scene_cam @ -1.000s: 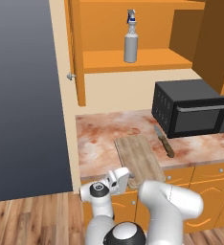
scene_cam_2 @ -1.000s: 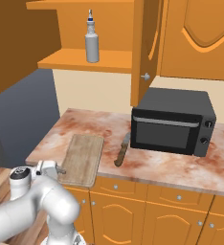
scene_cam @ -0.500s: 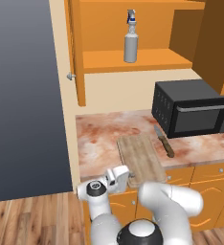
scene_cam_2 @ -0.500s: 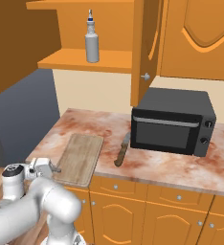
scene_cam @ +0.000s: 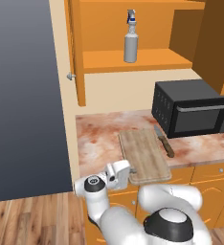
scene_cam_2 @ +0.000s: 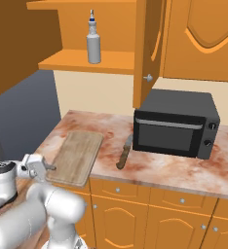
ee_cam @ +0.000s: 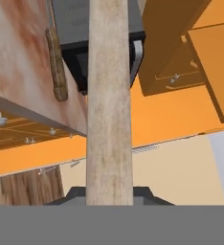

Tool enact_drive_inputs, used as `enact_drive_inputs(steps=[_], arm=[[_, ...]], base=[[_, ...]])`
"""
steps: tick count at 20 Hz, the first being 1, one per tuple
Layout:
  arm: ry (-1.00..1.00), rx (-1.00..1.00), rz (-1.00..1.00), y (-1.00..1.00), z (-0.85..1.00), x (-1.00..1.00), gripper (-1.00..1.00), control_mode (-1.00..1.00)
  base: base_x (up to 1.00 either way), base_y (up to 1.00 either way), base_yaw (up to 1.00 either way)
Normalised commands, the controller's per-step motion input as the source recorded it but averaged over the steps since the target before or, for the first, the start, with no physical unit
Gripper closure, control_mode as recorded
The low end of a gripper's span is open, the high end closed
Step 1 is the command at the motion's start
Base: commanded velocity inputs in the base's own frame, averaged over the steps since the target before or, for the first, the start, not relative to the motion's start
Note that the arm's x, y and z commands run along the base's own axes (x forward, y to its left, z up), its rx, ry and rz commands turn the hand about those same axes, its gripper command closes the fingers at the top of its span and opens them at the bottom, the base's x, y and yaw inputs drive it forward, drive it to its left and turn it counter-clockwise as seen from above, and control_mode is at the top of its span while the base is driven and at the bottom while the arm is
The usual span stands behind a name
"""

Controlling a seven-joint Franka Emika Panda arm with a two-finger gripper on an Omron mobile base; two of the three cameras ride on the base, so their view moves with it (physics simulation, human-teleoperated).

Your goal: Move the cutting board and knife to the sink. Then move spray from the cabinet to the counter.

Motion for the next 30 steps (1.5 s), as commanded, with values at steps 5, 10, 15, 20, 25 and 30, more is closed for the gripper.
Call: enact_drive_inputs(steps=[5,10,15,20,25,30], arm=[[-0.03,0.00,0.04,0.00,0.49,-0.29,1.00,-1.00],[-0.04,0.00,0.10,0.00,0.47,-0.25,1.00,-1.00],[-0.02,0.00,0.09,0.00,0.41,-0.23,1.00,-1.00],[0.00,0.00,0.02,0.00,0.39,-0.18,1.00,-1.00],[0.00,0.00,0.00,0.00,0.39,-0.10,1.00,-1.00],[0.00,0.00,0.00,0.03,0.27,-0.04,1.00,-1.00]], base=[[0.00,0.00,0.00],[0.00,0.00,0.00],[0.00,0.00,0.00],[0.00,0.00,0.00],[0.00,0.00,0.00],[0.00,0.00,0.00]])
